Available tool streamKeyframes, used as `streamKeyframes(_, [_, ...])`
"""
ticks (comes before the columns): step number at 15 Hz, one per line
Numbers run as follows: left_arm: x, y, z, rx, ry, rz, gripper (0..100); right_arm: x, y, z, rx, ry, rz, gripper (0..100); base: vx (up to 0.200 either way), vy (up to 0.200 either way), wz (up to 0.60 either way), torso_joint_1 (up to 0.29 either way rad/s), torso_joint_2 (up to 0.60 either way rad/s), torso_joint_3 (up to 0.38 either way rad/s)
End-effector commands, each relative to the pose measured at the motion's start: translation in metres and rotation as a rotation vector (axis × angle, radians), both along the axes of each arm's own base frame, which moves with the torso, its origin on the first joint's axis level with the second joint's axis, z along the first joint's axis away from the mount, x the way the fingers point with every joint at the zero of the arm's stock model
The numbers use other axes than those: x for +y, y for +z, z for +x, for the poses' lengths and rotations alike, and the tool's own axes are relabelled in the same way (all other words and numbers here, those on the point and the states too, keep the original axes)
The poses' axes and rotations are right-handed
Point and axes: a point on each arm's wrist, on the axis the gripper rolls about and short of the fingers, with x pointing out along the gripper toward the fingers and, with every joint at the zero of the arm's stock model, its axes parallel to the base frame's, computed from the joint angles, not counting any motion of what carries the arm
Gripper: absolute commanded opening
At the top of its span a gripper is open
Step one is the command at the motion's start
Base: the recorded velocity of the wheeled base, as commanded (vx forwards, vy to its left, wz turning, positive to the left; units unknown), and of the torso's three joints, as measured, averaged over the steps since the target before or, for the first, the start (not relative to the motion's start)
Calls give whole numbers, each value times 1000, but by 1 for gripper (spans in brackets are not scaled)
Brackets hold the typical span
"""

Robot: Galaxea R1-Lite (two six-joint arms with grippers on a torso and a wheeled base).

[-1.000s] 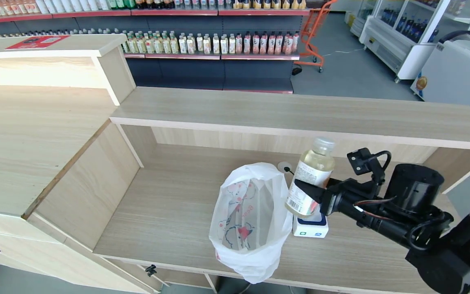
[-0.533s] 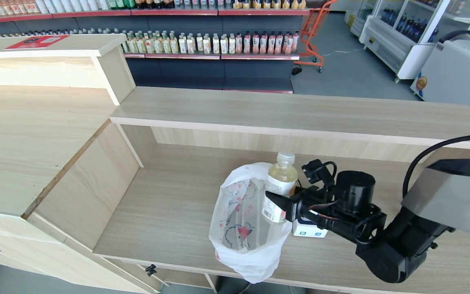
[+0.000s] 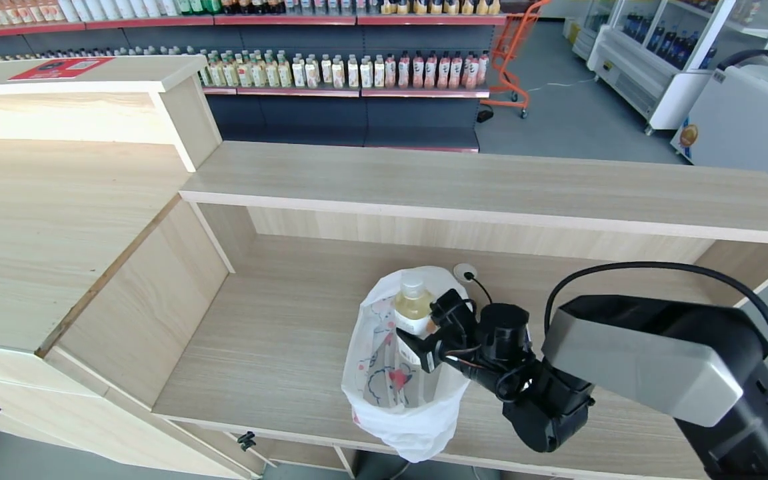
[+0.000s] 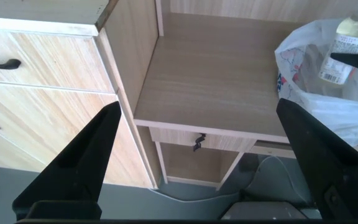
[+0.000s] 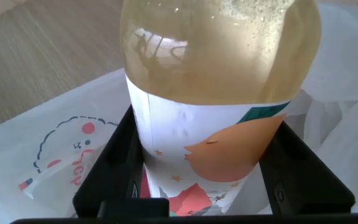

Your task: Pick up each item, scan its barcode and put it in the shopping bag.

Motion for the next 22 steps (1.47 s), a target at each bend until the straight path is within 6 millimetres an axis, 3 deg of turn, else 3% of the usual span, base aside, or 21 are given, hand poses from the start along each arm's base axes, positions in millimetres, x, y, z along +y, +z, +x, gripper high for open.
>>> streamKeyframes(1, [0, 0, 0, 0, 0, 0, 100, 4, -33, 1, -3, 11, -55, 0, 0, 0, 0, 0, 0, 0])
streamKeyframes(6, [0, 0, 0, 0, 0, 0, 100, 2, -51, -1, -65, 16, -96, 0, 0, 0, 0, 0, 0, 0])
streamKeyframes(9, [0, 0, 0, 0, 0, 0, 100, 1, -52, 0, -64, 11, -97, 0, 0, 0, 0, 0, 0, 0])
streamKeyframes(10, [0, 0, 0, 0, 0, 0, 100, 1, -52, 0, -63, 9, -96, 100, 0, 0, 0, 0, 0, 0])
streamKeyframes(13, [0, 0, 0, 0, 0, 0, 100, 0, -44, 0, -65, 3, -83, 100, 0, 0, 0, 0, 0, 0])
streamKeyframes(15, [0, 0, 0, 0, 0, 0, 100, -2, -16, 2, -72, -12, -1, 100, 0, 0, 0, 0, 0, 0])
streamKeyframes(17, [0, 0, 0, 0, 0, 1, 100, -14, 37, 0, -66, -38, 155, 100, 0, 0, 0, 0, 0, 0])
streamKeyframes(18, [0, 0, 0, 0, 0, 1, 100, -22, 54, -6, -30, -49, 180, 100, 0, 0, 0, 0, 0, 0])
streamKeyframes(19, [0, 0, 0, 0, 0, 0, 100, -36, 74, -17, 22, -69, 203, 100, 0, 0, 0, 0, 0, 0])
streamKeyframes(20, [0, 0, 0, 0, 0, 0, 100, -43, 83, -25, 51, -79, 212, 100, 0, 0, 0, 0, 0, 0])
streamKeyframes(21, [0, 0, 0, 0, 0, 0, 100, -59, 90, -46, 126, -106, 195, 100, 0, 0, 0, 0, 0, 0])
streamKeyframes(22, [0, 0, 0, 0, 0, 0, 100, -84, 101, -84, 198, -136, 170, 100, 0, 0, 0, 0, 0, 0])
